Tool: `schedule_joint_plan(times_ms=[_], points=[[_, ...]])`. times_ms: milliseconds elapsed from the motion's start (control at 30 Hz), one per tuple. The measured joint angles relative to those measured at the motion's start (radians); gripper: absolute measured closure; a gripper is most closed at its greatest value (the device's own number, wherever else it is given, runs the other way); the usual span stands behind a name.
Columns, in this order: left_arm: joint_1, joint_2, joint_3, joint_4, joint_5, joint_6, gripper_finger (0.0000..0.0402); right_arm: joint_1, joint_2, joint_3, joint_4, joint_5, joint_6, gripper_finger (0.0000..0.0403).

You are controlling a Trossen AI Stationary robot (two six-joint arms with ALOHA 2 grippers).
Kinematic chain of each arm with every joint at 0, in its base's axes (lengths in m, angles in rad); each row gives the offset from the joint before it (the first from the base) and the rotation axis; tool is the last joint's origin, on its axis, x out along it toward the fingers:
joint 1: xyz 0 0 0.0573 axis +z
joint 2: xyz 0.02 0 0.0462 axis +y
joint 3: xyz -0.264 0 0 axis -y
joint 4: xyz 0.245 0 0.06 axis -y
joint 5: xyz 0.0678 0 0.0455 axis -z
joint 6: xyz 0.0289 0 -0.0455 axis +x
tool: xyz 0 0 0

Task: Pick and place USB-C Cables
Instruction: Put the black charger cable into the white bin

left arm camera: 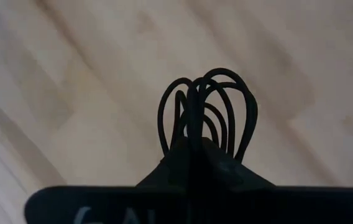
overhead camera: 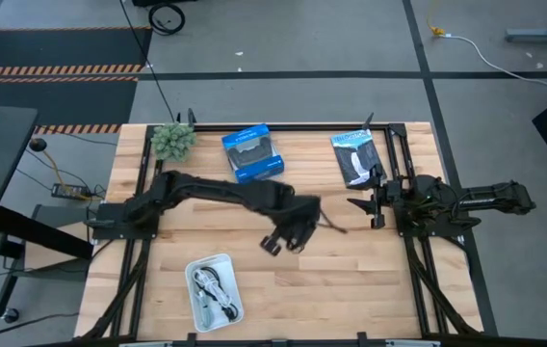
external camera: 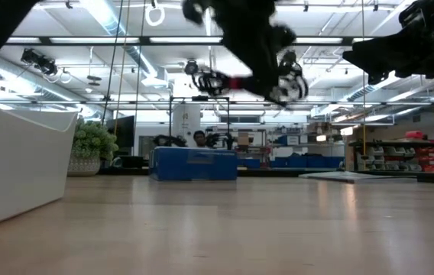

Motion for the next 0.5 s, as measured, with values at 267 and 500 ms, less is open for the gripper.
schedule_joint_plan(times_ms=[267,500], points=[[-0.147,-0.117,0.000,-0.111,-0.076,-0.121,0.0381,0.000,0.000,0.000,0.007,0.002,0.000,0.0234],[-0.308,-0.192,-0.007,-0.148,-0.095,-0.246,0.0381,0.000,0.000,0.000,0.014,0.002,0.000,0.0234]])
